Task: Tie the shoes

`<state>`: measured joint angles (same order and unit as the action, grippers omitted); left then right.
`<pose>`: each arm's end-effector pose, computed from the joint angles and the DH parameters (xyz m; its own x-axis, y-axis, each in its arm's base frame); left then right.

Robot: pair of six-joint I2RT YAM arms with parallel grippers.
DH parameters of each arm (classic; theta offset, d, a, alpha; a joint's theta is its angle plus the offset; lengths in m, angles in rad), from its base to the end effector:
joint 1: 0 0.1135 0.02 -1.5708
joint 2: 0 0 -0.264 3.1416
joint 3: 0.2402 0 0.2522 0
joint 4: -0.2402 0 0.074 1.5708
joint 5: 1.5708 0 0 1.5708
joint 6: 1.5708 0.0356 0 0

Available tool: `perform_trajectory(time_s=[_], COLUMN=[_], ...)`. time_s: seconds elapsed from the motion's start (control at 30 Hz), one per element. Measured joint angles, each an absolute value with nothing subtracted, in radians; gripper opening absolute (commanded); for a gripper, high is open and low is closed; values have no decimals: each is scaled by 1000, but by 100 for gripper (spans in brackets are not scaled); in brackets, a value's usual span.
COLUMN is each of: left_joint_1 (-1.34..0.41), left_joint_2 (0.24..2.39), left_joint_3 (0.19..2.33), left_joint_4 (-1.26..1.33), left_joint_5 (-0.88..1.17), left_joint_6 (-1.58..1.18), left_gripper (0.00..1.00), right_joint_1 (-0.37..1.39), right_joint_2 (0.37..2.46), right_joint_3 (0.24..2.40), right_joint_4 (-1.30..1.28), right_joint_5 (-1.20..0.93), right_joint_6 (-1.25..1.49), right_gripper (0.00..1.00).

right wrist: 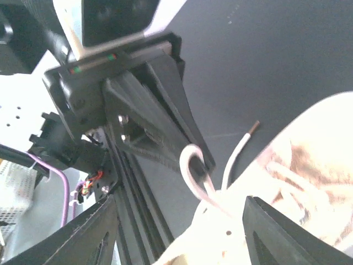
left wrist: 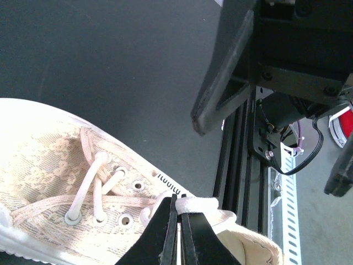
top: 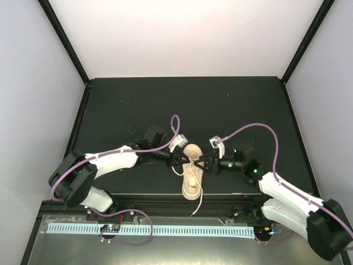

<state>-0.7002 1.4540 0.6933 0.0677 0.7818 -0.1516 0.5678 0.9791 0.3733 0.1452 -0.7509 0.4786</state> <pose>0.2013 -0.2024 0.1869 -0.6146 0.3777 -0.6925 0.7880 0.2533 -0.5611 0.1538 0.1269 0.1980 -0.7510 -0.0797 -0.6555 -0.6338 0.3654 0.6817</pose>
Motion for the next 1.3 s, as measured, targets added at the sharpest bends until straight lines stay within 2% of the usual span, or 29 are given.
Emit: perform_trajectory(time_s=[0.13,0.27,0.37,0.73,0.9,1.07,1.3], left_joint_1=[-700,-700,-700,-700,-700,-700,-700], left_joint_2=[1453,1452,1446,1439,1439,1439,1436], left_joint_3=[693,691,686,684,684,684,684], left_joint_4=[68,68,68,68,65,52,42], left_joint_5=[781,776,770,763,762,759,758], left_joint_6=[-152,-152,-153,-153,-152,-151,-150], left_gripper=[2,1,2,2,2,2,2], right_joint_1=[653,753,790,888,910,915,915], right_joint_2=[833,734,696,734,751,670,601], right_joint_3=[289,200,129,81,72,71,28], right_joint_4=[102,81,74,106,120,90,68], right_joint_5=[-604,-495,-445,-376,-373,-360,-342], right_joint_6=[530,597,650,730,741,748,776], right_gripper=[62,49,45,40,46,47,41])
